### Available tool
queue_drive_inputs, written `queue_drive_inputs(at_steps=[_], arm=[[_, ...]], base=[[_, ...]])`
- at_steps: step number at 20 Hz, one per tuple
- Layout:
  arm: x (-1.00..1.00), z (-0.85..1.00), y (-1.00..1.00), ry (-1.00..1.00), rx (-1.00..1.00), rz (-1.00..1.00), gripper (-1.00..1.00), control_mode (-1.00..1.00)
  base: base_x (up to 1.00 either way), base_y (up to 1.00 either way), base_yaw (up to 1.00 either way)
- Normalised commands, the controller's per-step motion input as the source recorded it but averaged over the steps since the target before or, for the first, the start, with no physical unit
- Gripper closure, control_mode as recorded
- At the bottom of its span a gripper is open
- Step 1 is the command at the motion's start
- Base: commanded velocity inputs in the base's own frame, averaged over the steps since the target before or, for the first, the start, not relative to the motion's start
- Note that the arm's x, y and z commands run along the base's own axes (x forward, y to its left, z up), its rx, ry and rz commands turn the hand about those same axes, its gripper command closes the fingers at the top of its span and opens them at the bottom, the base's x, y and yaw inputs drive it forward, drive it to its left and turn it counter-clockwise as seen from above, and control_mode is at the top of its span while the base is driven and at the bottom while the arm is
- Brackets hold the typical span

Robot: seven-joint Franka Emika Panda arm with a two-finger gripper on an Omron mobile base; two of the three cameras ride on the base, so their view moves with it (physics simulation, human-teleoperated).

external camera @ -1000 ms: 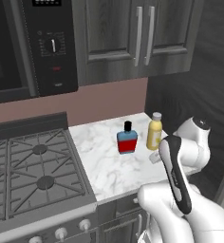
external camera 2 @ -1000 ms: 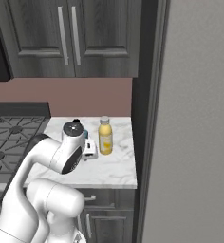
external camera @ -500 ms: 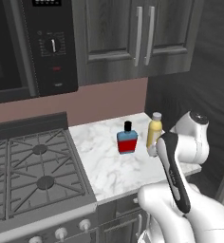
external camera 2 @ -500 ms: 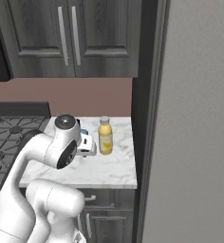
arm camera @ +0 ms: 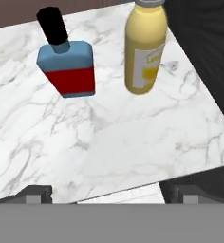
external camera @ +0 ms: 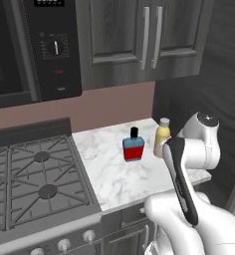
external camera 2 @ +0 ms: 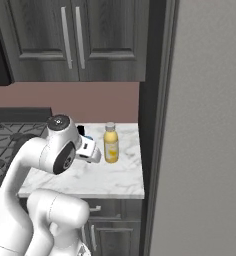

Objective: Place the drinks on the dining counter in a tight cluster.

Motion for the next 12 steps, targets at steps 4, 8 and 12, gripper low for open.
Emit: queue_drive_inputs(at_steps=[4, 8, 12], arm=[[-0.12, 0.17, -0.15, -0.06, 0.00, -0.19, -1.00, -1.00], [-0.02, 0.13, -0.20, -0.10, 0.00, -0.13, -1.00, -1.00], [0.30, 0.21, -0.10, -0.01, 0.00, -0.01, -1.00, -1.00]], base=[[0.00, 0.00, 0.00], [0.00, 0.00, 0.00], [0.00, 0.00, 0.00]])
